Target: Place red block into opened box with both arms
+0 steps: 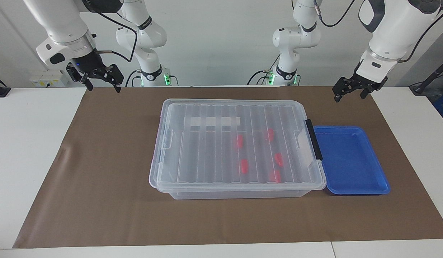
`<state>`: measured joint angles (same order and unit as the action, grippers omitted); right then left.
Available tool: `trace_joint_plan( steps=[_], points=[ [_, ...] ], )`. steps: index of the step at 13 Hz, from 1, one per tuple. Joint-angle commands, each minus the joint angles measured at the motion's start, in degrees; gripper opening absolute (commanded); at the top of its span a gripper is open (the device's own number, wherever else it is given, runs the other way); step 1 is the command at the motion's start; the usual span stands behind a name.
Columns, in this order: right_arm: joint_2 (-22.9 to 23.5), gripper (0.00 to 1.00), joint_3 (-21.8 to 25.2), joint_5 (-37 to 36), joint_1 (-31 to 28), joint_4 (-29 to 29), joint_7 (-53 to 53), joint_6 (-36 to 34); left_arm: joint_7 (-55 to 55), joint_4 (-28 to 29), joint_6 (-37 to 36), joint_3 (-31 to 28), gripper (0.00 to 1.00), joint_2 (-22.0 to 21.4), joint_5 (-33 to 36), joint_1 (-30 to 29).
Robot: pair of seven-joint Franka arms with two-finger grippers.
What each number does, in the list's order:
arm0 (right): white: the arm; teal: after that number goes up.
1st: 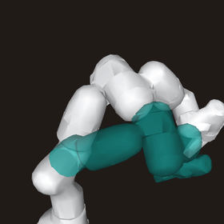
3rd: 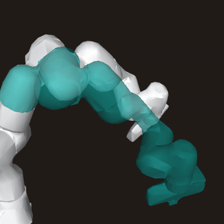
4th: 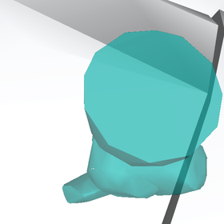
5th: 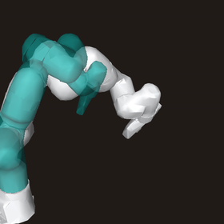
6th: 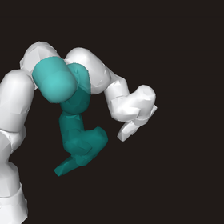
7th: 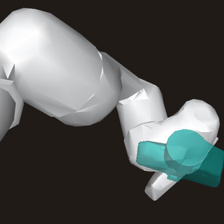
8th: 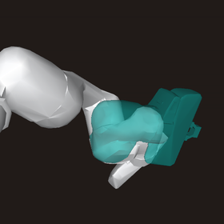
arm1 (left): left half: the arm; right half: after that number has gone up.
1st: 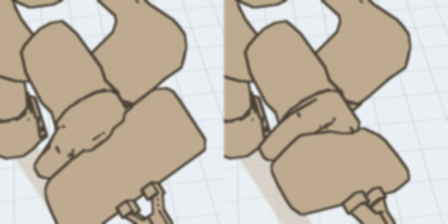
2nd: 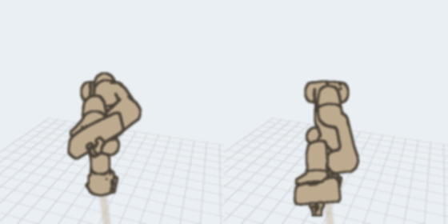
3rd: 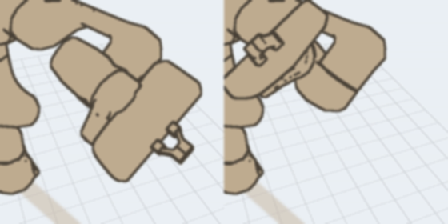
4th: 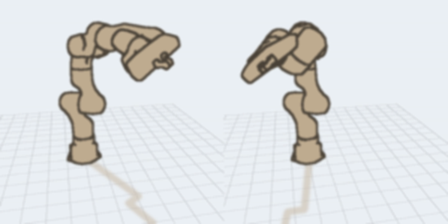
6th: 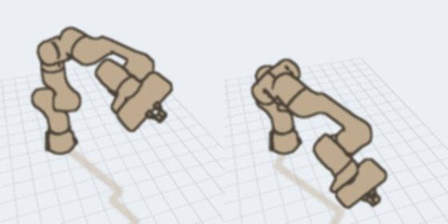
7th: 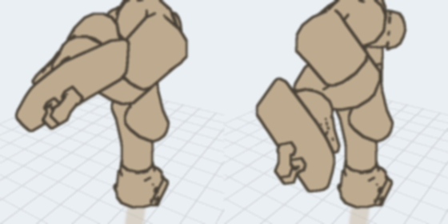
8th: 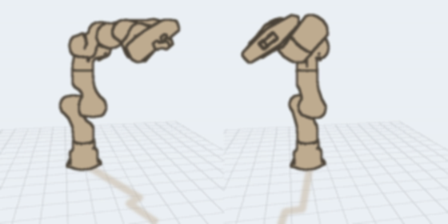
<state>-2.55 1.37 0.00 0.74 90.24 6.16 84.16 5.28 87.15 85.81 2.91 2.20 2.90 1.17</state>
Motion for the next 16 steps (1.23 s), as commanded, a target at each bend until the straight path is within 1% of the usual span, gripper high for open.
trace_joint_plan(
  steps=[1,12,16],
  points=[
    [-0.53,1.00,0.12,1.41,-0.92,-0.07,-1.77,-0.67,0.17,0.56,0.32,0.61,1.00,-0.97,-0.18,-0.82],
    [-0.70,1.00,0.12,0.53,-0.39,0.28,-1.33,-0.14,0.17,0.92,1.29,0.43,1.00,-1.33,-1.41,-0.47],
    [-0.70,1.00,0.12,-0.08,-0.39,0.55,-1.86,2.06,2.02,1.00,2.25,0.43,1.00,-1.33,-2.20,-0.12]
  ],
)
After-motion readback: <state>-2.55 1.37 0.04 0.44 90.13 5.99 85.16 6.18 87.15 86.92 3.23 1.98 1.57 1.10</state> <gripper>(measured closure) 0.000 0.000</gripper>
